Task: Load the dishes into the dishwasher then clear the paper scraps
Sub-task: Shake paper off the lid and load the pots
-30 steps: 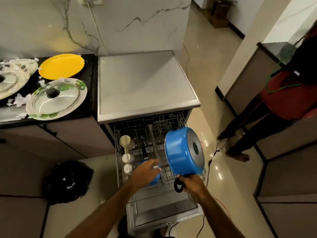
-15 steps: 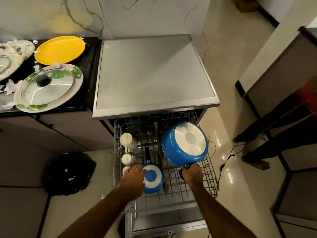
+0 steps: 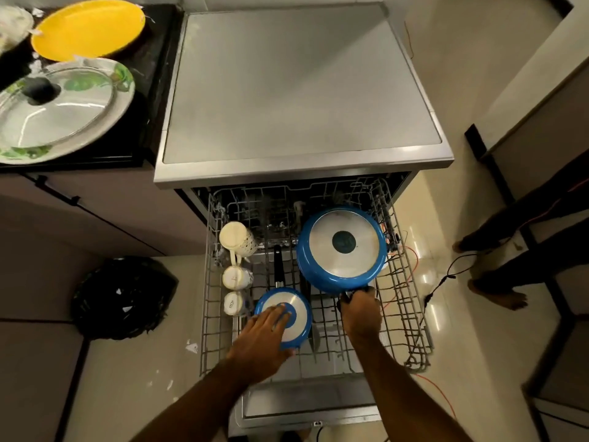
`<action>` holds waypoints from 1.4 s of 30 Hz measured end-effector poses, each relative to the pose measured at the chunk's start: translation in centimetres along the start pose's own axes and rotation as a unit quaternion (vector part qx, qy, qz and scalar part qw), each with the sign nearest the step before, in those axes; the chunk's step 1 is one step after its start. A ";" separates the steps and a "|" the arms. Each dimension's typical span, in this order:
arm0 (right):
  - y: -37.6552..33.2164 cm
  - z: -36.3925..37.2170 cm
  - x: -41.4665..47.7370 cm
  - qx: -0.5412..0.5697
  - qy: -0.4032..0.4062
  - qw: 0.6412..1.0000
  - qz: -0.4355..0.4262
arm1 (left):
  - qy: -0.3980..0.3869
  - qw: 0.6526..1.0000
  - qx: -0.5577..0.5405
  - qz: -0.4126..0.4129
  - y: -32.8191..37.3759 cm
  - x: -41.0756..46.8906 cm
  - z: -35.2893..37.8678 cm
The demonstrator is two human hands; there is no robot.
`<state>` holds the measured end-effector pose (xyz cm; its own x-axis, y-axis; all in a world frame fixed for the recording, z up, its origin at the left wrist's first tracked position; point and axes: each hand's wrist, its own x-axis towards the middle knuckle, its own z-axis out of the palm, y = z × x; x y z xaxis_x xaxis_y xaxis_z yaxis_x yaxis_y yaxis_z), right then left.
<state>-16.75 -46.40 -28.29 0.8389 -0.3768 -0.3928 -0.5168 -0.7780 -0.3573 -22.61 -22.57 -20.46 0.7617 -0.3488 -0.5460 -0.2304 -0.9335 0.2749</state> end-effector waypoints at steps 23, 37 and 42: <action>8.2 -1.6 -10.7 -0.120 -0.068 0.883 -0.449 | 0.025 0.957 0.198 0.211 -2.2 1.0 2.8; -6.7 -2.8 4.3 -0.213 0.061 0.893 -0.391 | 0.125 0.987 0.065 0.078 -8.2 12.2 -8.1; -11.2 -3.1 9.5 -0.208 0.122 0.889 -0.389 | 0.191 0.981 0.002 0.042 -10.7 17.2 -11.0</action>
<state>-2.42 -42.85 -25.41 0.9533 0.2979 0.0494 0.3009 -0.9507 -0.0755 -0.39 -17.71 -24.07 0.9107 -0.3693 -0.1851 -0.3046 -0.9030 0.3029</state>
